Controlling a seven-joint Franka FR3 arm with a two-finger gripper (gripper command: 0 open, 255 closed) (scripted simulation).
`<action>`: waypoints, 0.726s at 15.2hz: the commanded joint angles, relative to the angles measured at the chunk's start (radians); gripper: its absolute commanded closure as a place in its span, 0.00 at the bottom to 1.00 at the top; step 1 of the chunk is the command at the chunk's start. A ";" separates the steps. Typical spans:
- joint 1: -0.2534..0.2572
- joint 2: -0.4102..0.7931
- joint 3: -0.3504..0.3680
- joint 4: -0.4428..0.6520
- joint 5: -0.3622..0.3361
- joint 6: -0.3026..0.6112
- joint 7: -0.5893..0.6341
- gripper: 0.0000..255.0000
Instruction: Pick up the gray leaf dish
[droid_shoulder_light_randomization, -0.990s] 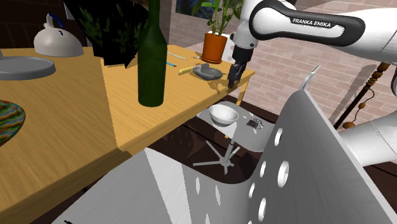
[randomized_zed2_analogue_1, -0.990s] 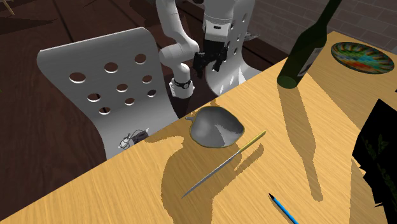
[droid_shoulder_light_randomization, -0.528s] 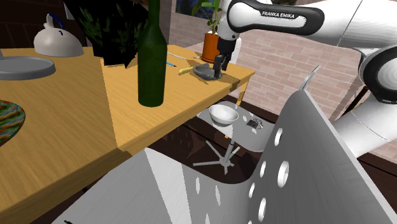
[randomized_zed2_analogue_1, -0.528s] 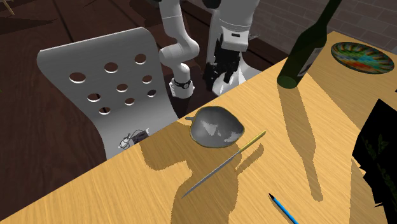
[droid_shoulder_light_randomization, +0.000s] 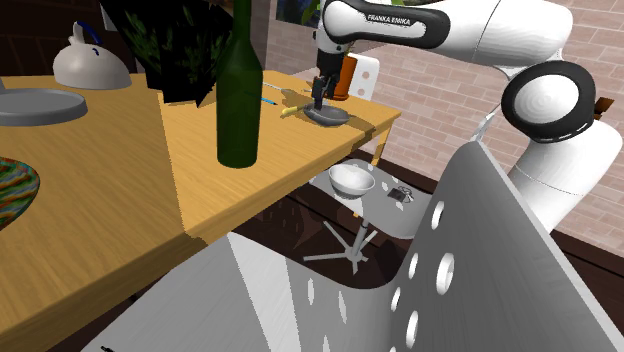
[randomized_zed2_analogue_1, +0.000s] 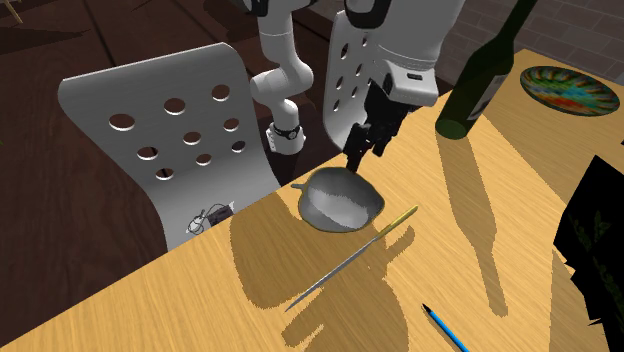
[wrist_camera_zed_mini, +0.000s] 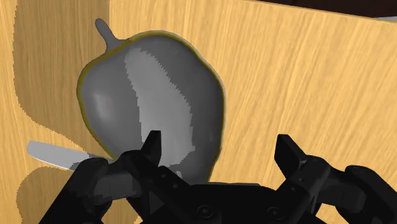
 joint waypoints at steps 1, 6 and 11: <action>-0.001 0.011 -0.001 -0.007 -0.004 0.021 0.001 0.00; -0.002 -0.002 -0.002 -0.090 -0.006 0.089 0.015 0.00; -0.002 -0.005 -0.002 -0.100 -0.006 0.096 0.017 1.00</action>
